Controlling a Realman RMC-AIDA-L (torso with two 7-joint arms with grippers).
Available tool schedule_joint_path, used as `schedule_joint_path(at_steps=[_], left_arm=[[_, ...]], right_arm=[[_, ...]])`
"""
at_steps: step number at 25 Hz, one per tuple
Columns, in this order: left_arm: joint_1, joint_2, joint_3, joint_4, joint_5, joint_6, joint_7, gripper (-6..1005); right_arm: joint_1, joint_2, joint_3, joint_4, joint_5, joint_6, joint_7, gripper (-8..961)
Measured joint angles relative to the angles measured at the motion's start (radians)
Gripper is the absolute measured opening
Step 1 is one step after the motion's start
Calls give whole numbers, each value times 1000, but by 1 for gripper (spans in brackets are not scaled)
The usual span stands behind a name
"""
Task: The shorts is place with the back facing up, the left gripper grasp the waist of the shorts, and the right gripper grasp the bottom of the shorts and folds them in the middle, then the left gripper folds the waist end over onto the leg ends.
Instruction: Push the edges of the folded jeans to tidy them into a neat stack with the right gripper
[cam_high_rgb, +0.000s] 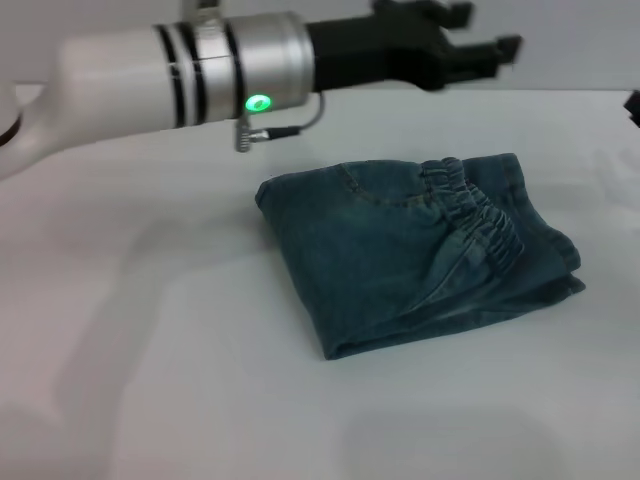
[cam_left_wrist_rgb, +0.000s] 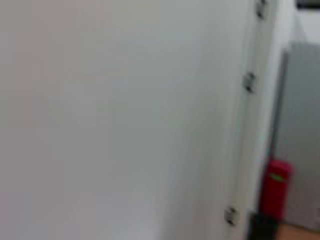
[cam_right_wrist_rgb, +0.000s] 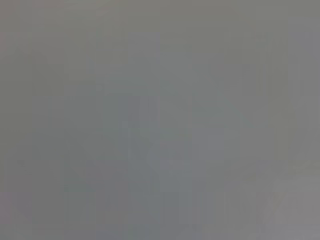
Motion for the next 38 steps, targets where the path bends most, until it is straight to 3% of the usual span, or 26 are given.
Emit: schedule_joint_path(at_steps=[2, 5, 6, 9, 11, 12, 15, 17, 20, 30, 38], left_arm=[[73, 1, -41, -4, -130, -26, 132, 602], [102, 0, -57, -10, -196, -29, 188, 740], [145, 0, -65, -22, -307, -27, 279, 786], [206, 3, -69, -55, -502, -18, 432, 822], [232, 3, -73, -73, -581, -8, 494, 846], [246, 4, -79, -91, -636, 7, 534, 846], [257, 4, -87, -114, -687, 25, 572, 846], [270, 6, -120, -177, -765, 74, 621, 845], [271, 6, -136, -199, -773, 90, 625, 845], [231, 6, -148, -259, -779, 84, 638, 844], [213, 5, -148, -298, -781, 84, 641, 846]], right_arm=[[0, 1, -3, 3, -1, -59, -40, 399], [-1, 4, -31, 8, -2, -168, -106, 399], [-2, 4, -53, 8, -2, -208, -123, 399], [-4, 4, -142, 8, -5, -308, -153, 399], [-1, 3, -273, 4, -6, -379, -158, 399], [-1, 3, -273, 4, -6, -379, -158, 399], [12, 2, -485, -5, -7, -424, -155, 399], [16, 2, -537, -7, -9, -428, -152, 399], [23, 0, -671, -13, -65, -440, -143, 400], [33, 0, -697, -18, -302, -445, -67, 400], [46, 0, -698, -16, -337, -385, -25, 399]])
